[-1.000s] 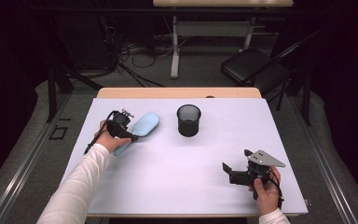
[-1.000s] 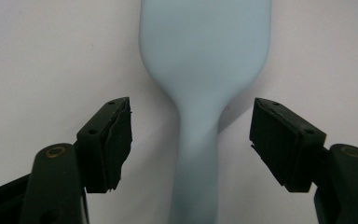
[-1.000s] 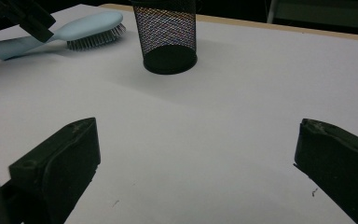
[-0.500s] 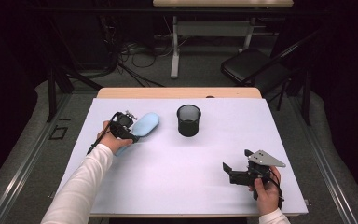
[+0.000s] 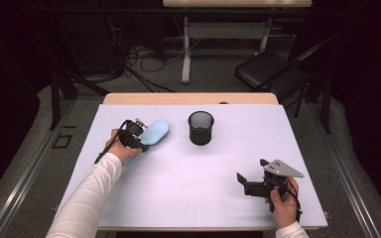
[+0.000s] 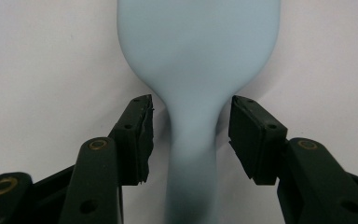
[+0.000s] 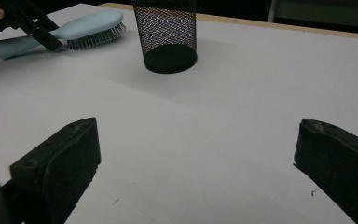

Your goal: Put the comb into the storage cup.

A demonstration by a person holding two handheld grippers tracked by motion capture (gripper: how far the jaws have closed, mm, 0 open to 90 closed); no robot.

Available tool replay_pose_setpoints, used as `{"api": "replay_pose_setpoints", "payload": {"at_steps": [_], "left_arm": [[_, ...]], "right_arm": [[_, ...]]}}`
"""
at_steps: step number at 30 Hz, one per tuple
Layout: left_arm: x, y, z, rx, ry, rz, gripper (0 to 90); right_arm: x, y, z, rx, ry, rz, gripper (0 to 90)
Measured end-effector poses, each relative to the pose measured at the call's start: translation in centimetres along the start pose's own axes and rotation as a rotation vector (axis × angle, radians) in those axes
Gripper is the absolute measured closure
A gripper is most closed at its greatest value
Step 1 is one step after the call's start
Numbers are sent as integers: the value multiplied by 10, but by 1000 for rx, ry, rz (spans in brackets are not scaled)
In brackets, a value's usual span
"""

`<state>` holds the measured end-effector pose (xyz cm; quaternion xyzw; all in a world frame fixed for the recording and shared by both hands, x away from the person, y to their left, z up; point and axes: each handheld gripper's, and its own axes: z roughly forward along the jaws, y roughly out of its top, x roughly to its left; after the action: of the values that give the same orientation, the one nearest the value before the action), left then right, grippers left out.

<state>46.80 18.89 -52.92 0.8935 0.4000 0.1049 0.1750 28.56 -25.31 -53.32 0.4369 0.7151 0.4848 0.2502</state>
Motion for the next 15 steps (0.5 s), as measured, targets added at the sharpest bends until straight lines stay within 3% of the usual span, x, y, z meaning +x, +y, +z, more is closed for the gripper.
{"api": "replay_pose_setpoints", "payload": {"at_steps": [15], "left_arm": [[3, -4, 5, -33, -28, -34, 595]], "right_arm": [[0, 0, 1, 3, 2, -2, 0]]}}
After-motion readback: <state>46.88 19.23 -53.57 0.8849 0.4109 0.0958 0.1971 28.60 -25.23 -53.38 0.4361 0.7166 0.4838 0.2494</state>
